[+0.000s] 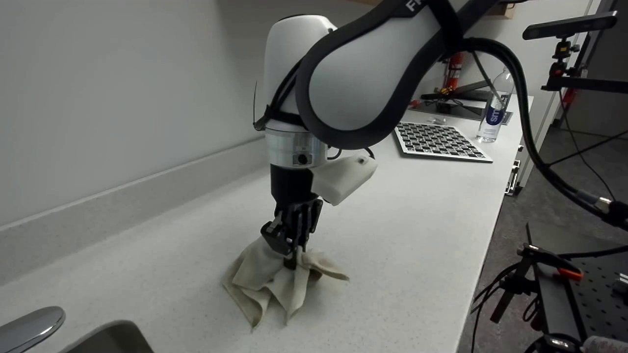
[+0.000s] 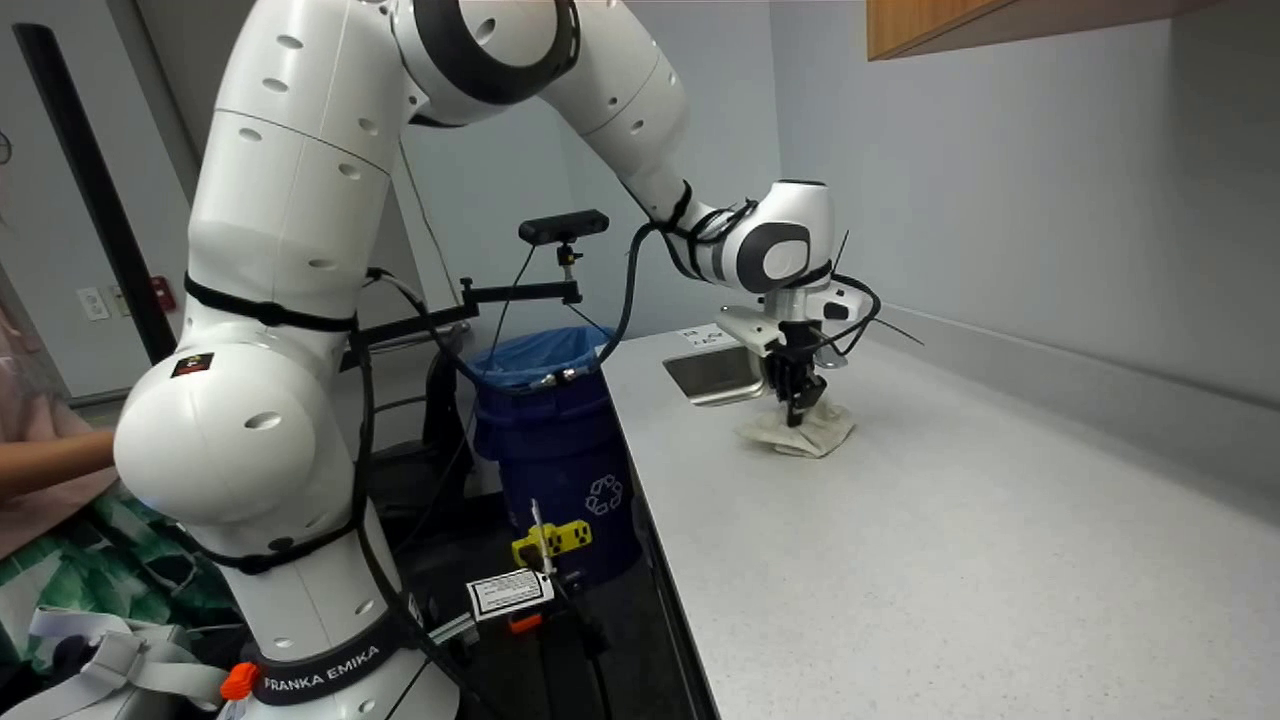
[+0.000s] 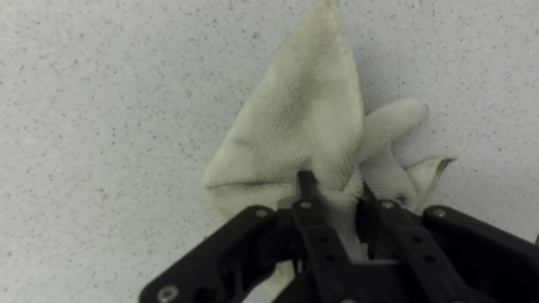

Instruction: Use the towel to wipe the countertop

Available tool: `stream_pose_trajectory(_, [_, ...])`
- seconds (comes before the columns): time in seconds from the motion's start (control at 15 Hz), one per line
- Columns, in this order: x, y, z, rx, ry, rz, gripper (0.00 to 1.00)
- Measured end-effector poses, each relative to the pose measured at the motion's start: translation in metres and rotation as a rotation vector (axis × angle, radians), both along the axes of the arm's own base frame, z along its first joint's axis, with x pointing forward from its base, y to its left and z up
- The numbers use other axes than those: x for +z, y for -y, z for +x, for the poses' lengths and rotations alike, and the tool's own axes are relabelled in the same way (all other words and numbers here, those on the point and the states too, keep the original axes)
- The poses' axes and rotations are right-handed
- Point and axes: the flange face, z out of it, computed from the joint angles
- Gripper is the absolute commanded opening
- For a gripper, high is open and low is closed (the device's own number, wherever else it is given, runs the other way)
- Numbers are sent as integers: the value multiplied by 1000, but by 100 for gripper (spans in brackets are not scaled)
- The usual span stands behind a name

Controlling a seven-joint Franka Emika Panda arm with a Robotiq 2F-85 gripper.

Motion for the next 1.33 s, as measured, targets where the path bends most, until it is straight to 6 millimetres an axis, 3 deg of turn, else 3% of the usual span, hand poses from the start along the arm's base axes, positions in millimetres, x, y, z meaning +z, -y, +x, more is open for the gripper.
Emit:
stream_pose_trajectory(0.4, [13, -5, -9, 54, 15, 4, 99])
stream_pose_trajectory(0.6, [28, -5, -15, 78, 34, 5, 100])
stream_pose_trajectory(0.87, [62, -4, -28, 128, 80, 6, 100])
stream_pose_trajectory(1.33, [115, 4, -72, 203, 142, -7, 100])
